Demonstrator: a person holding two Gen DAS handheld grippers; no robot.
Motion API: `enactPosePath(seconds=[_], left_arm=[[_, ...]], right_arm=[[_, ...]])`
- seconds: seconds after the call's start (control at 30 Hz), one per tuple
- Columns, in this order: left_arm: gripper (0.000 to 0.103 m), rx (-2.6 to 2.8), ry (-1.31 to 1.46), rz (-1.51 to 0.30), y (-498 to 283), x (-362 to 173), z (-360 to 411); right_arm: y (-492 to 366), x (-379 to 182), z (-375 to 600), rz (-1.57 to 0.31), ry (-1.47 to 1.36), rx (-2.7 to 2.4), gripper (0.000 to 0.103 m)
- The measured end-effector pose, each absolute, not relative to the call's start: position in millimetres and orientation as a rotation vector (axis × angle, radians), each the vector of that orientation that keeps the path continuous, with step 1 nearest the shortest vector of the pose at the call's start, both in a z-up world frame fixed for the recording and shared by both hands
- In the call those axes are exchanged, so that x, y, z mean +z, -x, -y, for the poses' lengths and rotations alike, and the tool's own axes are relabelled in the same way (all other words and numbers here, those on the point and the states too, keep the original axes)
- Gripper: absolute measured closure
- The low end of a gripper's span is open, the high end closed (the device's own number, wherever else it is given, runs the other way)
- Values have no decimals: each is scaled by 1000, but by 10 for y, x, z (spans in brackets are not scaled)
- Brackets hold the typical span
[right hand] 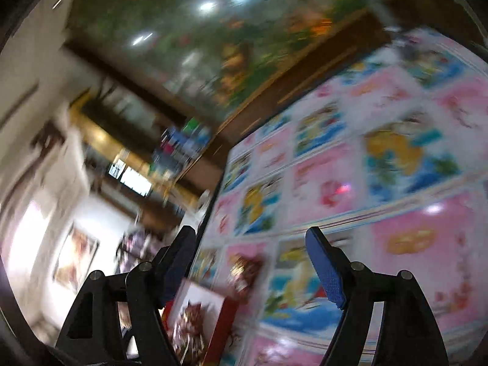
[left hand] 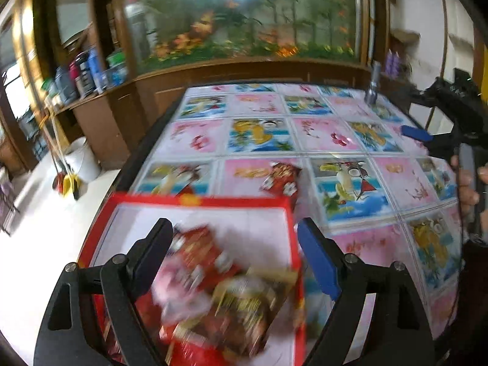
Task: Organize snacks
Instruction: 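Grasp another red flower-print candy with the left tool while the right tool grasps the pink-white packet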
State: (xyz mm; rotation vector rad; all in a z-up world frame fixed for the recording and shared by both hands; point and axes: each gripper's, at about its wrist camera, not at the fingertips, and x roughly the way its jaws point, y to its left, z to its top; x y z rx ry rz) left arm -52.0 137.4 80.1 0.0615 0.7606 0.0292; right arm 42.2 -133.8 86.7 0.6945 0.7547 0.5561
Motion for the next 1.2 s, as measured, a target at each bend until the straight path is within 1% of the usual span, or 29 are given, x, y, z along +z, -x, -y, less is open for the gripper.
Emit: enactPosePath(seconds=[0.17, 0.4, 0.57, 0.77, 0.83, 0.87, 0.9, 0.93, 1.1, 1.13, 1.2], left_arm=[[19, 4, -56, -890, -86, 610, -1164], [19, -57, -22, -1011, -669, 355, -1001], [19, -72, -20, -1069, -894, 208, -1004], [19, -149, -23, -1076, -938, 93, -853], [23, -184, -77, -1074, -900, 62, -698], [29, -192, -99, -1074, -883, 58, -643], [41, -205, -121, -1076, -869, 49, -580], [45, -226, -129, -1074, -857, 55, -528], [46, -232, -159, -1089, -895, 96, -447], [45, -219, -145, -1103, -922, 85, -476], [41, -213, -90, -1121, -973, 67, -559]], right_arm=[[-501, 746, 1737, -788, -763, 434, 26], [-553, 650, 1871, -818, -805, 421, 26], [-468, 720, 1957, -809, -803, 412, 26], [-391, 824, 2288, -777, -778, 298, 26], [-374, 841, 2483, -772, -758, 224, 26], [-361, 830, 2646, -769, -763, 180, 26], [-341, 807, 2823, -764, -788, 143, 26], [-323, 780, 2976, -762, -815, 115, 26], [-131, 507, 3873, -768, -961, -93, 26], [-97, 463, 3981, -774, -971, -124, 26], [-76, 385, 4104, -799, -972, -154, 26]])
